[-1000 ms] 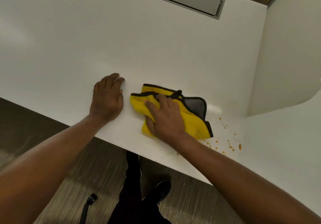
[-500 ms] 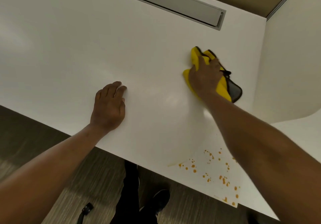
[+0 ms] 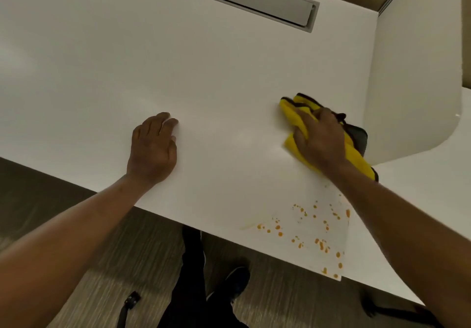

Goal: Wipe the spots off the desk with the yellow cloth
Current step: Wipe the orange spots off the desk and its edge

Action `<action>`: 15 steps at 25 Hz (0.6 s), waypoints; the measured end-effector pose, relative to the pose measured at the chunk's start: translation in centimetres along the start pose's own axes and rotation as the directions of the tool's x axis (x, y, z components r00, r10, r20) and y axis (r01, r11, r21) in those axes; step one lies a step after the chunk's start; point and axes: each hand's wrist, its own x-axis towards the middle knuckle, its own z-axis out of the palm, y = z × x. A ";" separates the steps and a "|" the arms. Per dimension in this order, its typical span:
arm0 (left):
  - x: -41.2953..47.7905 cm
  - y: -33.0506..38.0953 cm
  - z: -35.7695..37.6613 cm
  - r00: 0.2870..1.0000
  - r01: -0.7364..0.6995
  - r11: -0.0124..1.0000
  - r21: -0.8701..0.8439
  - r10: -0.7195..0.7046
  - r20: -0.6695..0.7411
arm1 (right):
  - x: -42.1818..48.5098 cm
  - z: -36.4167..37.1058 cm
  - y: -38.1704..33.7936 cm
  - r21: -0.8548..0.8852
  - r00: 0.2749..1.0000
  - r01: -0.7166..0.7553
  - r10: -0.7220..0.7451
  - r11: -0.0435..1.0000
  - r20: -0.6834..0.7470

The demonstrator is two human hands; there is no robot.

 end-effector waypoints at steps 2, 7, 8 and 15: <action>0.0 -0.1 0.1 1.000 -0.010 1.000 0.002 0.010 -0.008 | 2.8 0.2 1.5 0.019 0.961 -0.273 0.273 0.962 -0.038; -0.1 -0.1 0.2 1.000 -0.016 1.000 0.004 0.016 -0.005 | -2.6 2.2 -9.4 -0.043 0.959 -0.282 0.283 0.958 0.020; -0.1 -0.1 0.1 1.000 -0.017 1.000 0.008 0.017 -0.003 | -5.6 2.4 -12.0 -0.011 0.982 -0.185 0.185 0.983 0.035; -0.6 1.6 -1.2 1.000 -0.016 0.993 0.119 0.013 0.025 | -11.5 -0.1 -5.2 0.032 0.963 0.258 -0.260 0.966 0.067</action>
